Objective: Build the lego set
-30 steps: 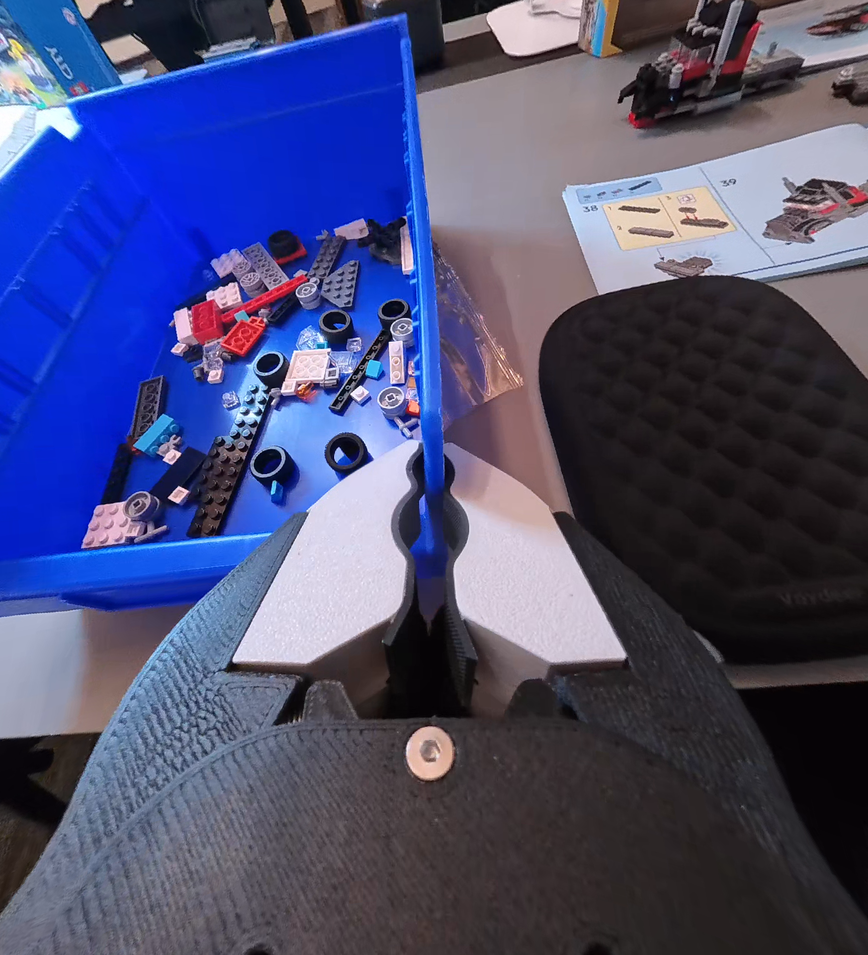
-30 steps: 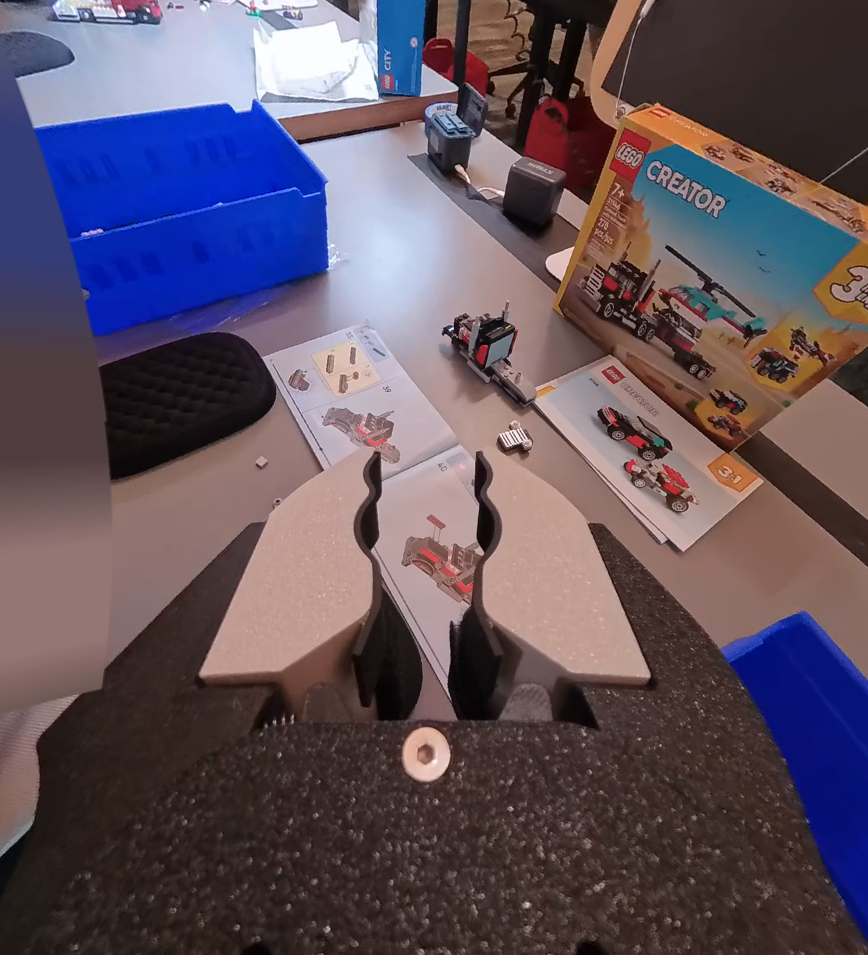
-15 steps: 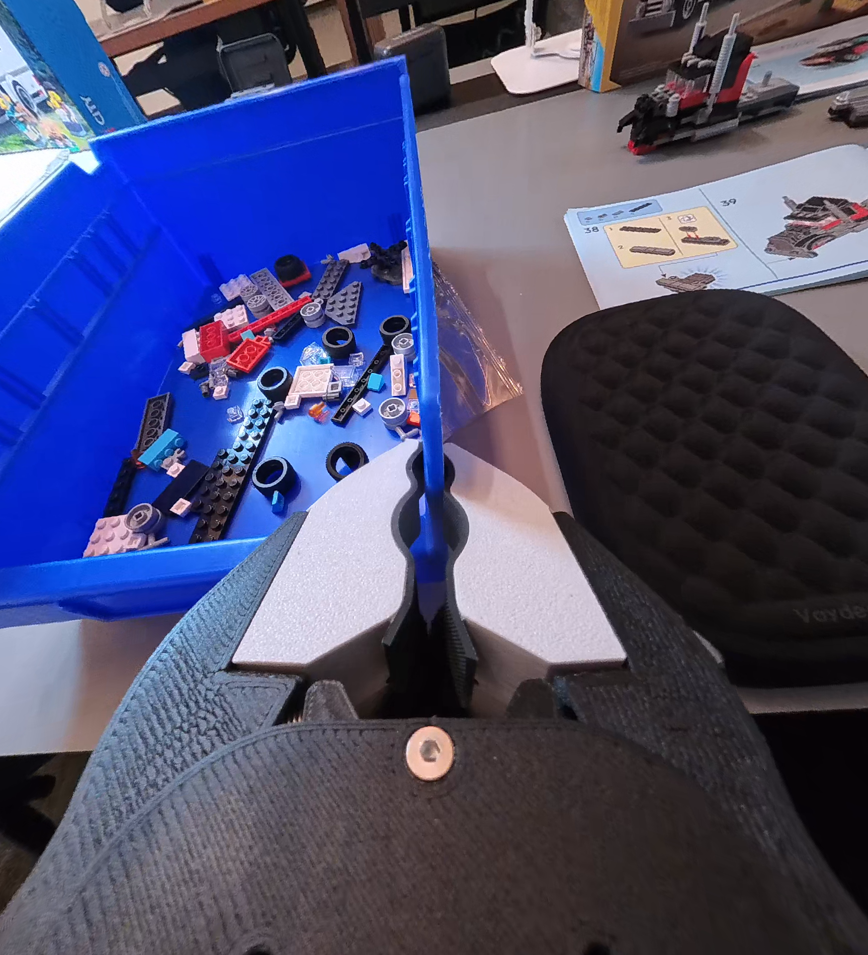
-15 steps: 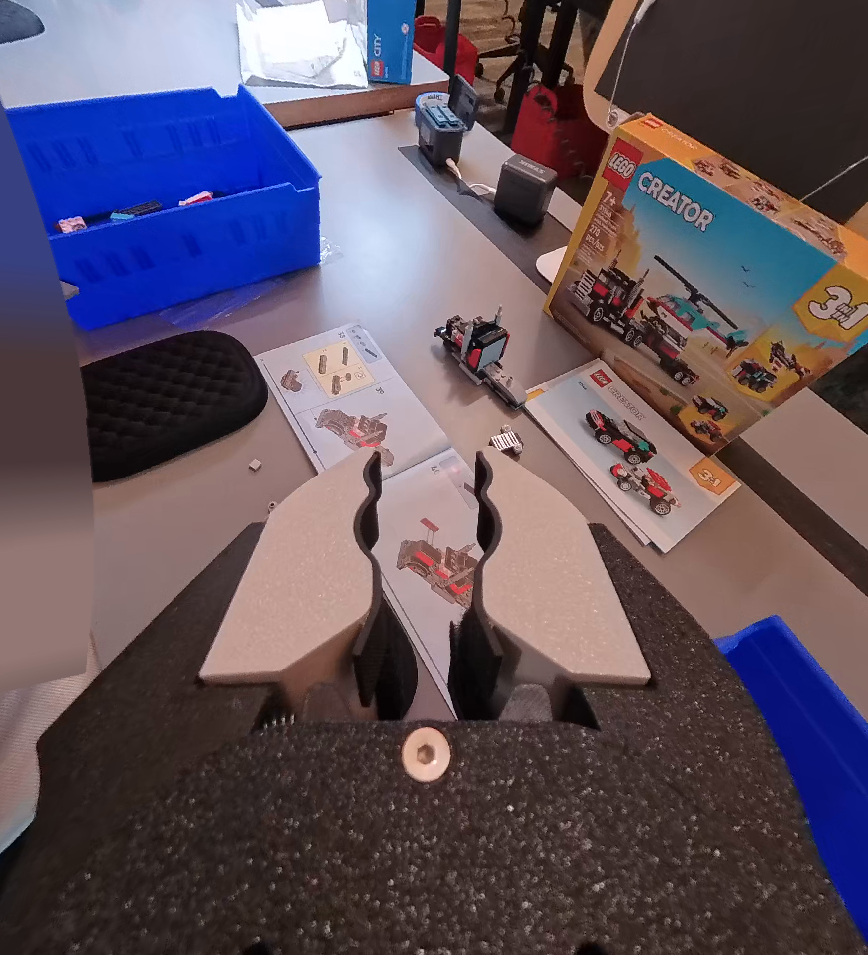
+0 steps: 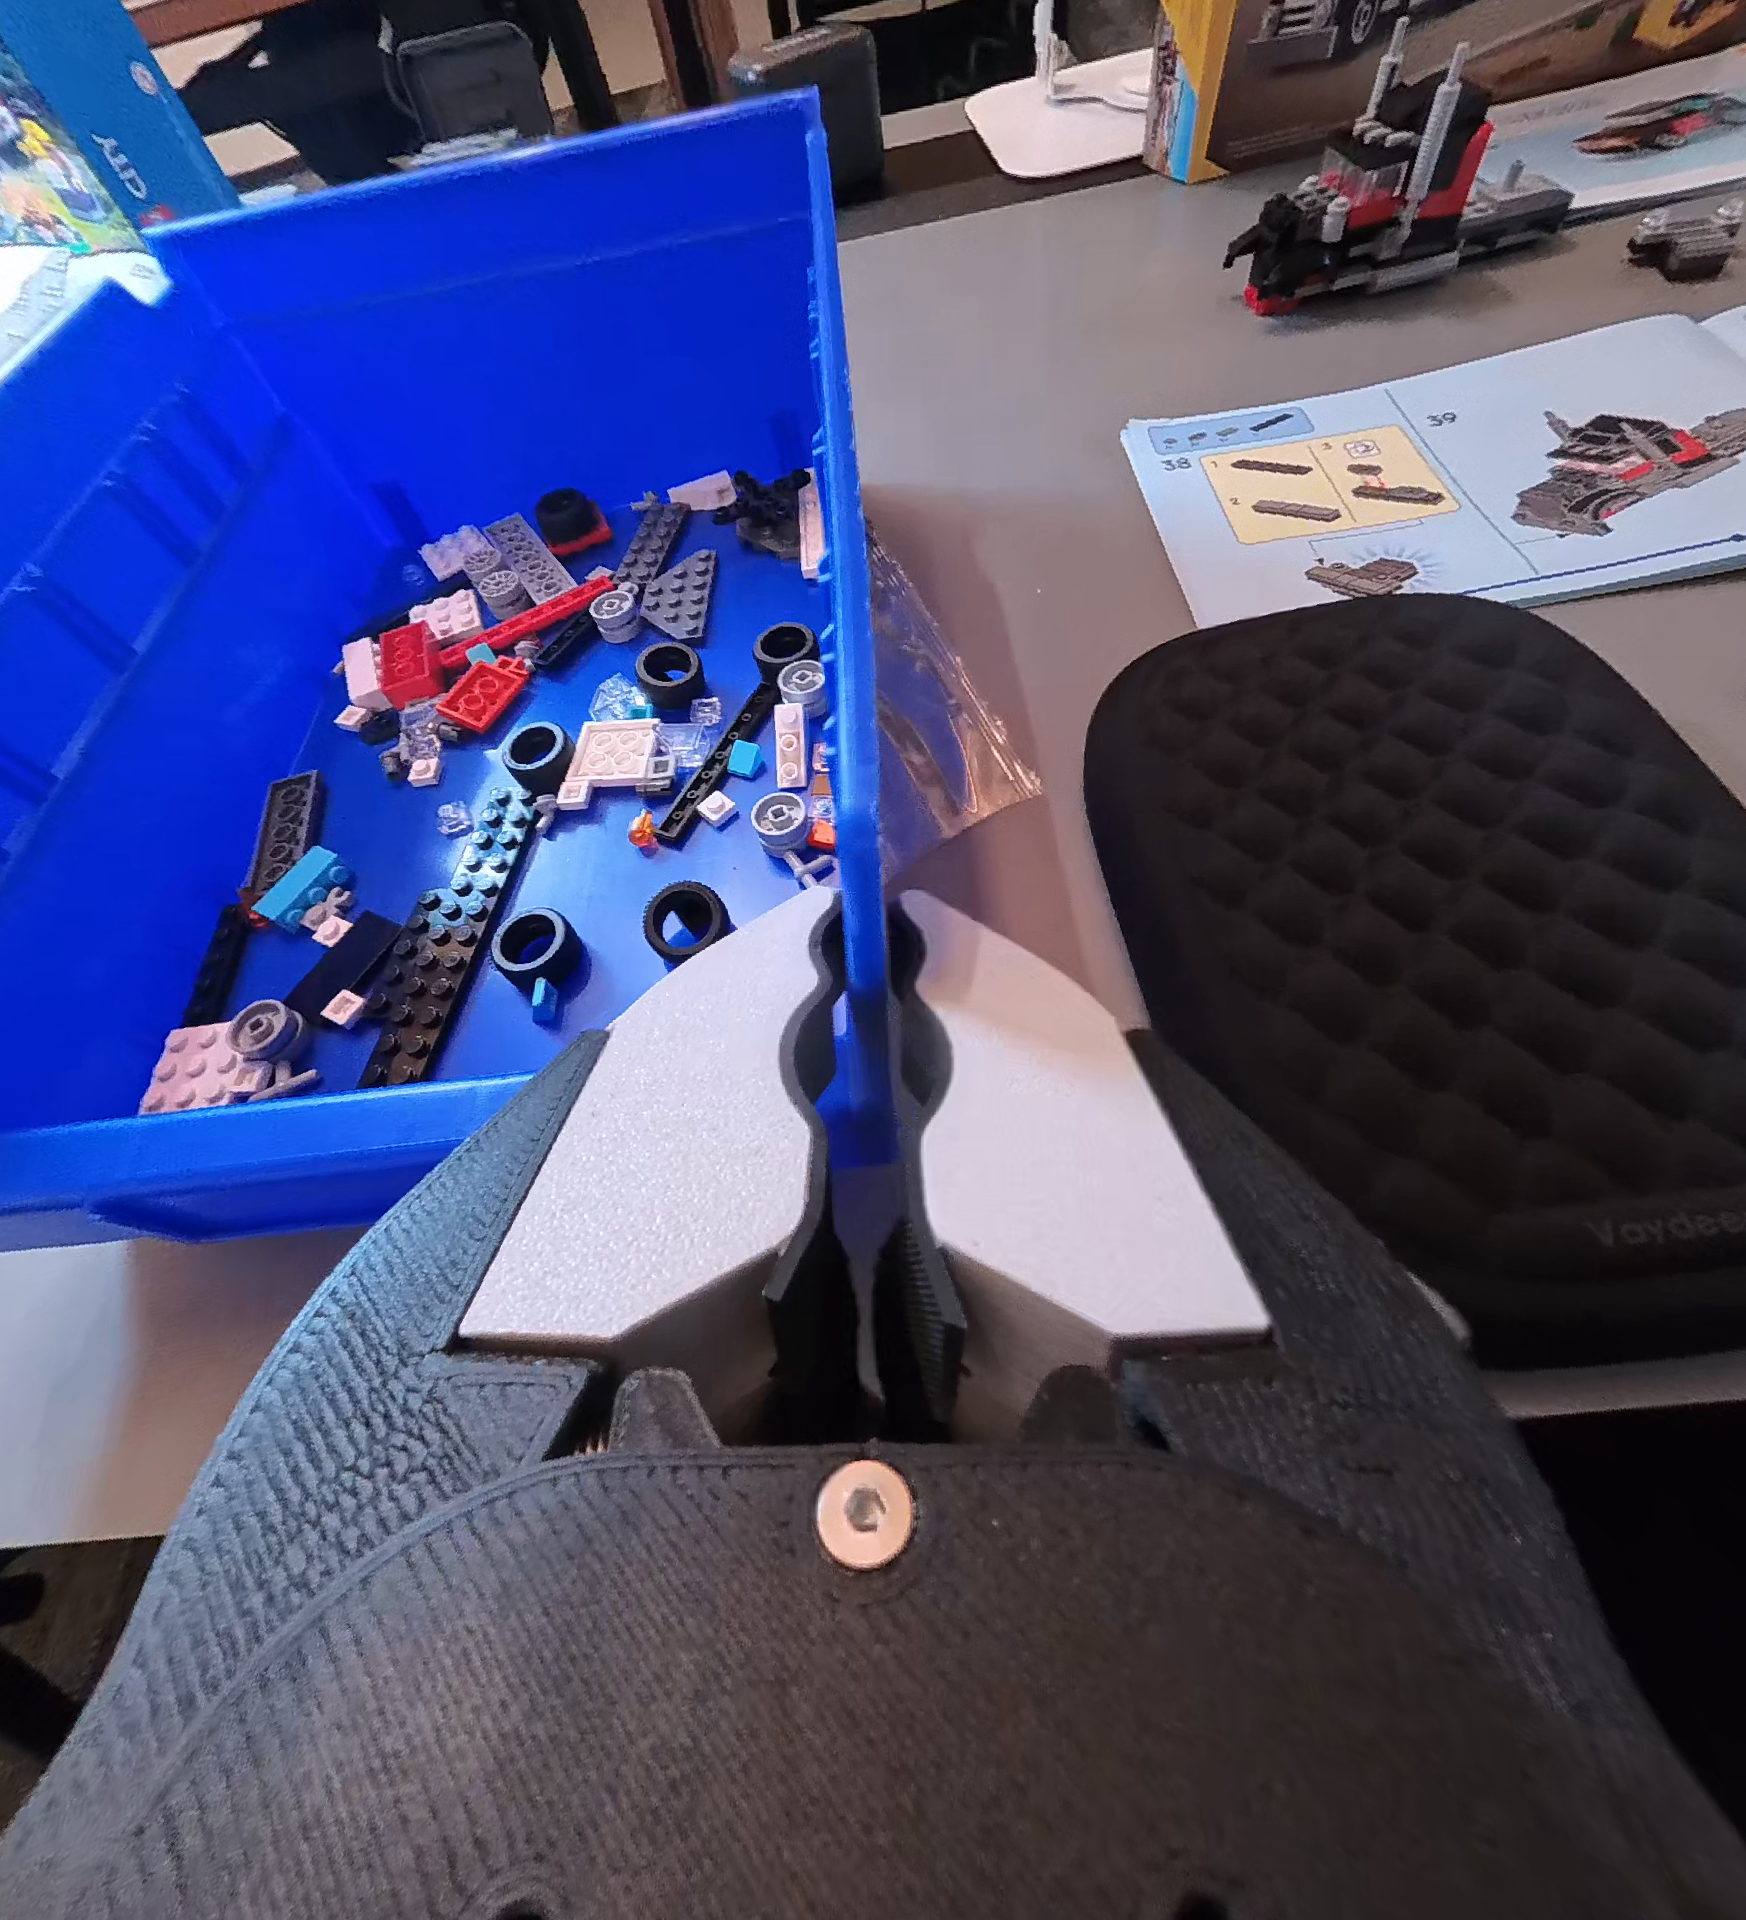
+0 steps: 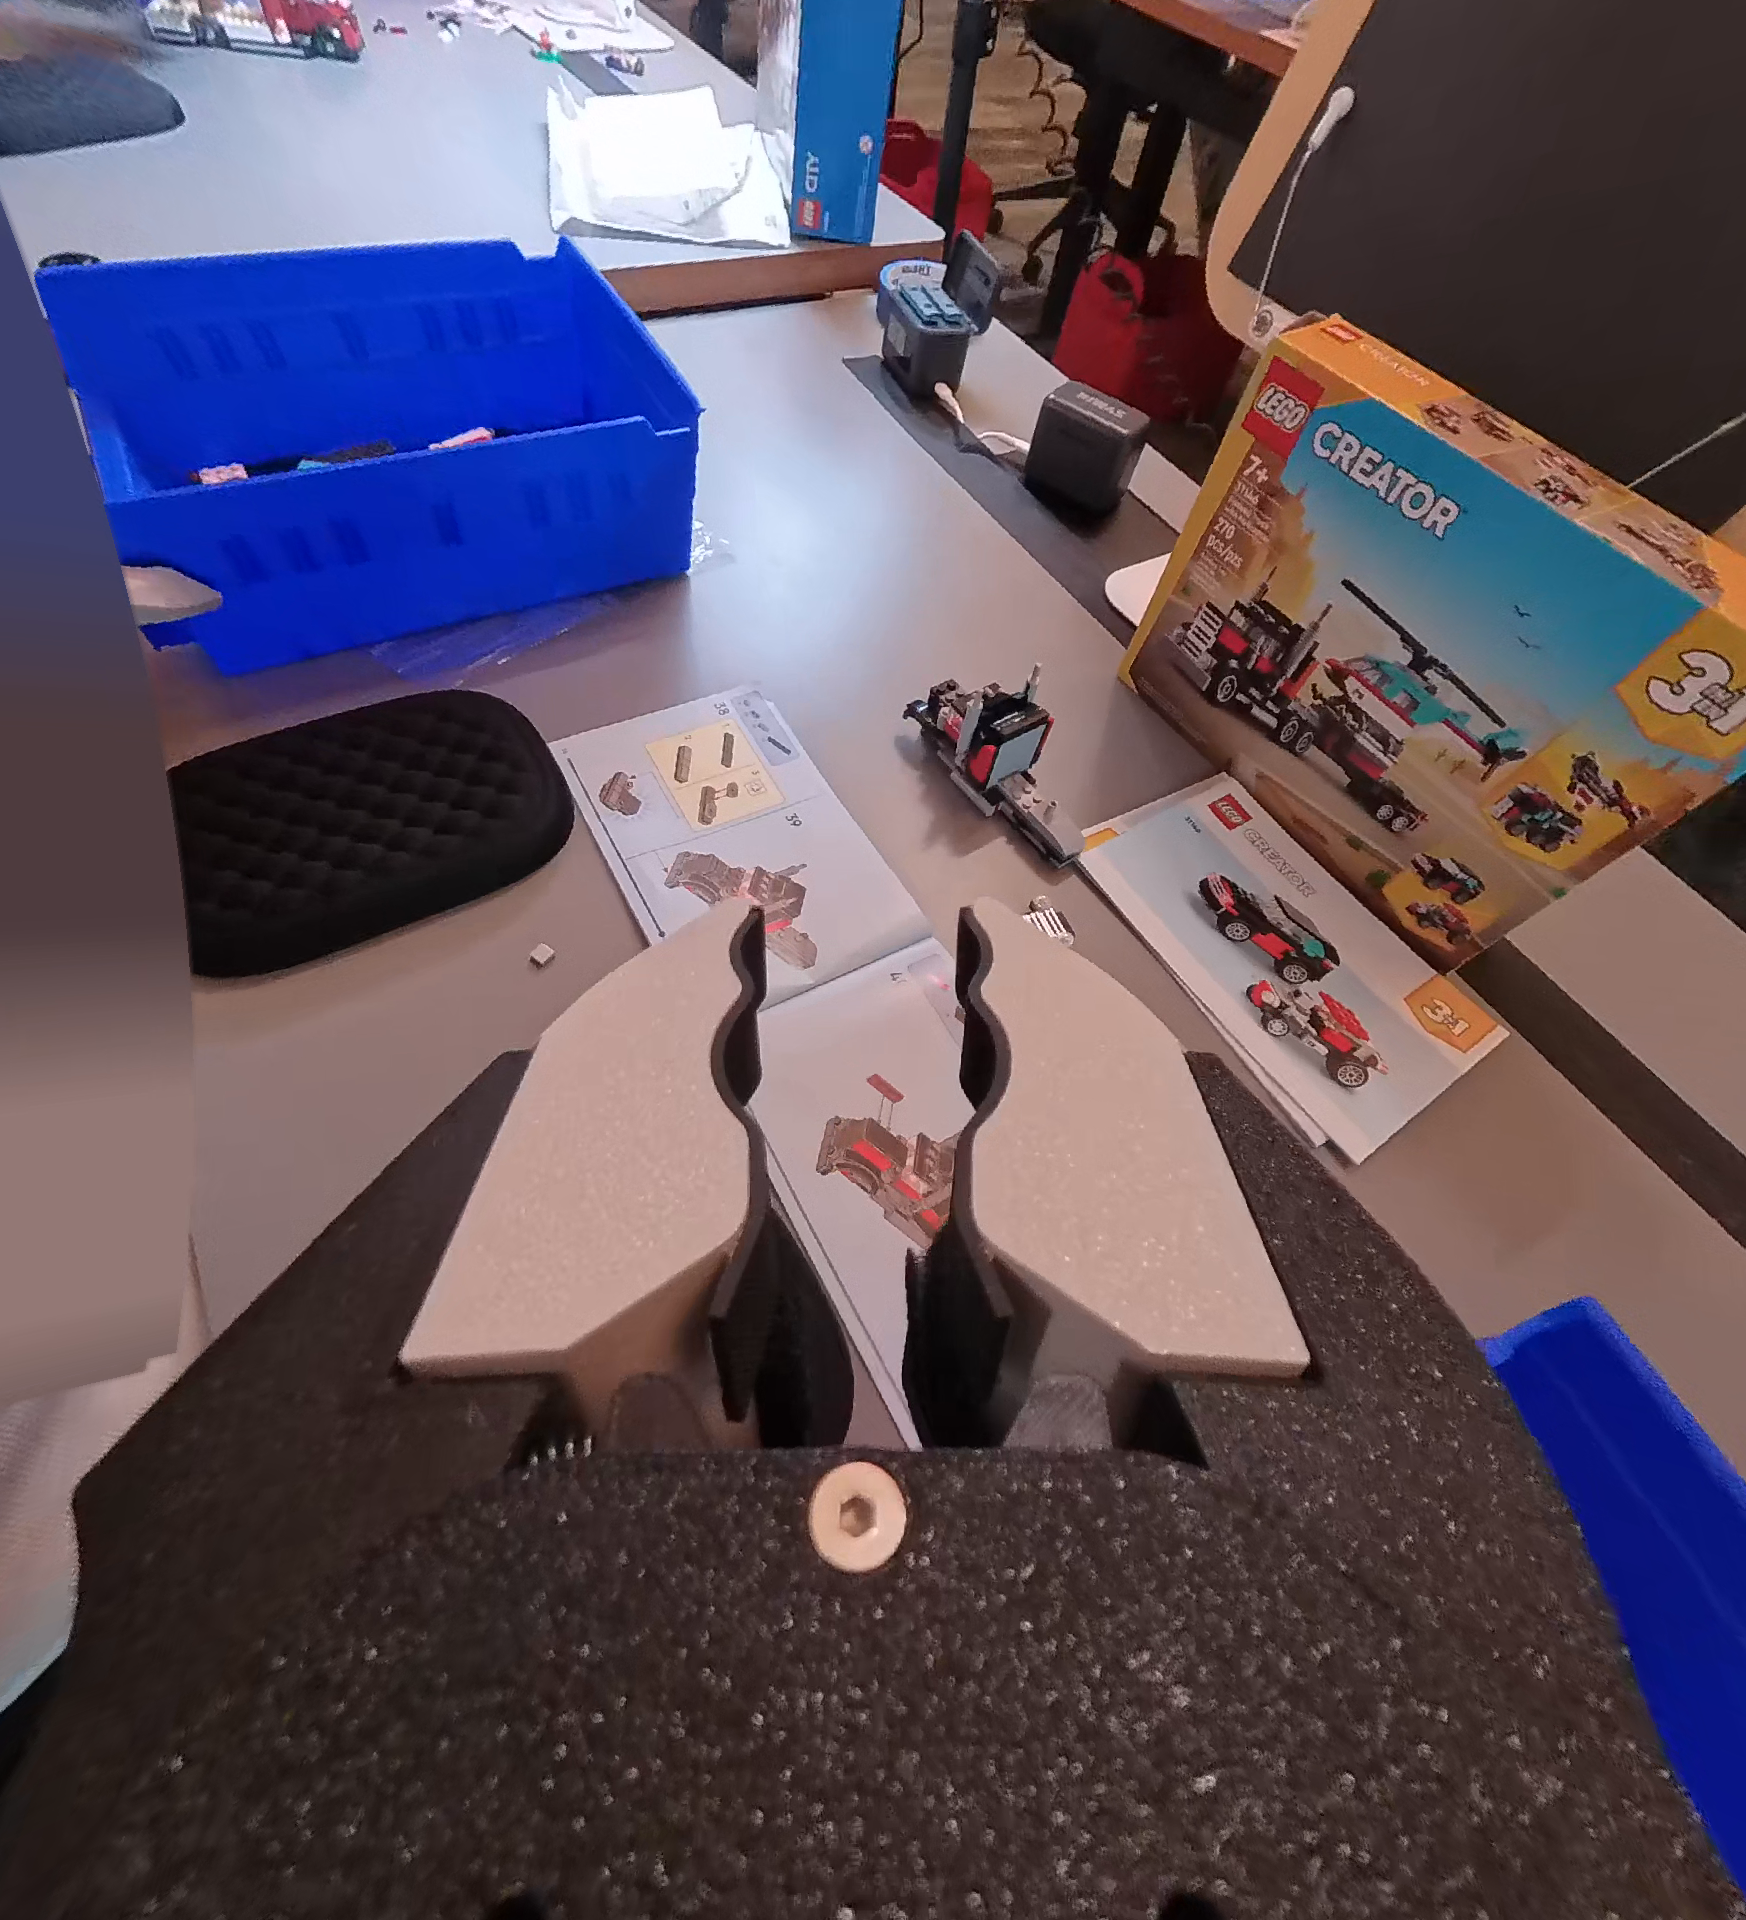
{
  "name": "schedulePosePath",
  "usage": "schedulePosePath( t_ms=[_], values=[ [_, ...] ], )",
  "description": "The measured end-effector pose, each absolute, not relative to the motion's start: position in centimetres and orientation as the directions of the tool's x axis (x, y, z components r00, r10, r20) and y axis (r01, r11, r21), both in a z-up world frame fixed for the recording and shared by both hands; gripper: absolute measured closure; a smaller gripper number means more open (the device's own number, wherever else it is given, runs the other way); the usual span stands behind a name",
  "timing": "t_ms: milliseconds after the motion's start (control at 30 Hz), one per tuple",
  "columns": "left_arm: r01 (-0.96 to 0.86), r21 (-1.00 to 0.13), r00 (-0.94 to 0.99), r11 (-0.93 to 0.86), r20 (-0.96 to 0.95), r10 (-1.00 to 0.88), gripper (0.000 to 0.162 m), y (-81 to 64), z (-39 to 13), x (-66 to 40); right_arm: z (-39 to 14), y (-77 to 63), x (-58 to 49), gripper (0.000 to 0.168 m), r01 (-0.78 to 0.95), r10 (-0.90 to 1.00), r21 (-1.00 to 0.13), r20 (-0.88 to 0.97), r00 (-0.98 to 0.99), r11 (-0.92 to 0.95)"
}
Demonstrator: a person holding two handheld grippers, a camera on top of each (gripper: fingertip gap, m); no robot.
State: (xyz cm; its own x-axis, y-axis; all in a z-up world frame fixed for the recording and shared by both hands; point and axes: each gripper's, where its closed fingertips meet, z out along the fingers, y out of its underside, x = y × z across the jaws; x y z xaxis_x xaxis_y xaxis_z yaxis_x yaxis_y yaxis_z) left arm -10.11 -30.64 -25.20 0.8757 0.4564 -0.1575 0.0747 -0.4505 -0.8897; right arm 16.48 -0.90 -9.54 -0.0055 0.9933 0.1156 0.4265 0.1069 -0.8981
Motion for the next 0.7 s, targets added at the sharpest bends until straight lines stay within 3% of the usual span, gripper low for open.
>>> schedulePosePath(
  t_ms=[200, 300, 433, 567, 700],
  values=[
    [0.223, -0.853, 0.938, -0.473, 0.055, 0.343, 0.077, -30.0, -24.2, -7.9, -10.6, -0.2, 19.4, 0.132, 0.431, 0.992, -0.899, 0.115, 0.055, 0.08],
    [0.233, -0.851, 0.949, -0.471, 0.093, 0.302, 0.052, -30.2, -21.9, -7.7, -11.3, 0.0, 21.1, 0.13, 0.421, 0.992, -0.905, 0.097, 0.078, 0.055],
    [0.221, -0.899, 0.946, -0.379, 0.103, 0.307, 0.036, -30.1, -17.6, -9.4, -12.6, 1.2, 24.1, 0.13, 0.437, 0.986, -0.899, 0.073, 0.151, 0.0],
    [0.249, -0.917, 0.957, -0.312, 0.184, 0.223, 0.036, -27.3, -13.6, -8.5, -14.3, 2.9, 27.1, 0.126, 0.467, 0.966, -0.88, 0.039, 0.255, -0.088],
    [0.164, -0.917, 0.978, -0.364, 0.104, 0.18, 0.036, -22.5, -12.6, -6.9, -15.4, 5.0, 30.4, 0.109, 0.484, 0.915, -0.859, 0.052, 0.401, -0.164]
  ],
)
